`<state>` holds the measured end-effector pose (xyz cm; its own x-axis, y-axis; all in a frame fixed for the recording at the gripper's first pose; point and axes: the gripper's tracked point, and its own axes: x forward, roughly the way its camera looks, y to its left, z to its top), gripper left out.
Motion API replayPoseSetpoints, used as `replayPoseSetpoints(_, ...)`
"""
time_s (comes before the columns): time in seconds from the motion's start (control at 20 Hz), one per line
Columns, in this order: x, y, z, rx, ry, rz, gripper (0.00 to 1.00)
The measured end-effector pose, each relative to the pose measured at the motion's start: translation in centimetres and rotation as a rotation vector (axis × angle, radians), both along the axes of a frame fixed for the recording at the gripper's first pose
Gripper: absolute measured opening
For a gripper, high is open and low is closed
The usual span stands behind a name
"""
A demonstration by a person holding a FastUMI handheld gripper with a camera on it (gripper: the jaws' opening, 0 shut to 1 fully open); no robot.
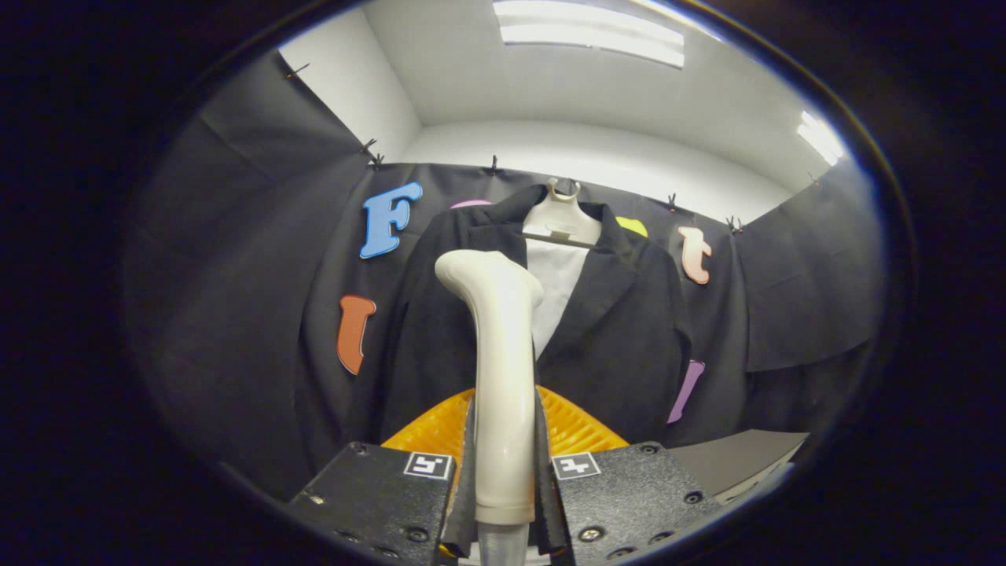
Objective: Iron the clothes twice with a garment steamer, once on the left side and once on the right side.
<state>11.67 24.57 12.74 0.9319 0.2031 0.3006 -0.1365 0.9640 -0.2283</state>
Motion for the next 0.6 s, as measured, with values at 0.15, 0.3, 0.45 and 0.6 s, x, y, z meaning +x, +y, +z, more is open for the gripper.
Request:
replayPoseSetpoints(0.15,-0.3,-0.2,-0.8,-0.005,0.037,-0.016,0.33)
replayPoseSetpoints(0.3,-0.2,-0.3,-2.0,-0.015,0.083,-0.026,0.33)
replayPoseSetpoints(0.45,0.4,-0.7,-3.1,-0.024,0.118,-0.039,0.33)
replayPoseSetpoints(0.6,0.4,-0.8,-5.0,-0.040,0.151,-0.044,0.33)
